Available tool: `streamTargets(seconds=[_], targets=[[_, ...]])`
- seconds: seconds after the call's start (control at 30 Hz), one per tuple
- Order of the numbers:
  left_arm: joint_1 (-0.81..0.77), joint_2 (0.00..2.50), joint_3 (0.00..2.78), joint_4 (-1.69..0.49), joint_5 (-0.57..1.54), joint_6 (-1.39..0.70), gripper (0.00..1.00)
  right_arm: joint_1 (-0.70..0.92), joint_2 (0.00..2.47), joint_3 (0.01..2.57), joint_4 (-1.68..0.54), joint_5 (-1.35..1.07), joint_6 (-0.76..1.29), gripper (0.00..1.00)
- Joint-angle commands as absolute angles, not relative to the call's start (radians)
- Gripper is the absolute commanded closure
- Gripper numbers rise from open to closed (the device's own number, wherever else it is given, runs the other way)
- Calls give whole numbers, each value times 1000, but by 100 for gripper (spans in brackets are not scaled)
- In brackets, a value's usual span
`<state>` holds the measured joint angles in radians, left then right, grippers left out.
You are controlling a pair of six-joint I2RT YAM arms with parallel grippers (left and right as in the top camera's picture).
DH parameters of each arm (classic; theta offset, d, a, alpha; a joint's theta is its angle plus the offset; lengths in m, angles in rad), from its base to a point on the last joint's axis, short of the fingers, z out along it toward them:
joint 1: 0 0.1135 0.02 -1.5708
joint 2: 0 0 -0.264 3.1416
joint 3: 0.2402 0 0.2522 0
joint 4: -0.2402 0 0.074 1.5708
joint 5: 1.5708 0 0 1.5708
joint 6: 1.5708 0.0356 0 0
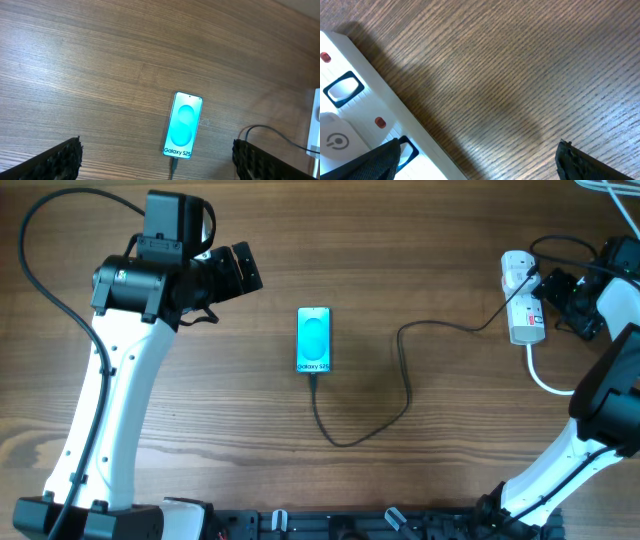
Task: Plug charger to phone and switch on socket
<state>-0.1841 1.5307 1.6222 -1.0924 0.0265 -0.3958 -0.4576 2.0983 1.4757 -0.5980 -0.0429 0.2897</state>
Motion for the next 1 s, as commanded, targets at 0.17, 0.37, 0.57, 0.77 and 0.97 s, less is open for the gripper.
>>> streamTargets(seconds=[0.17,0.37,0.57,0.77,0.97], targets=[[-188,1533,1620,-1090,13,-404,0,-448,2138,1480,-625,-139,263,0],[-188,1533,1620,-1090,13,-404,0,-448,2135,1480,-625,-140,263,0],[-188,1533,1620,-1090,13,-405,0,-464,2015,1480,-703,-76,347,0],[-188,1533,1620,-1090,13,-404,0,-469,1761,1480,-859,-6,430,0],[-188,1533,1620,-1090,13,-404,0,-400,1511,1477,-997,-80,419,0]])
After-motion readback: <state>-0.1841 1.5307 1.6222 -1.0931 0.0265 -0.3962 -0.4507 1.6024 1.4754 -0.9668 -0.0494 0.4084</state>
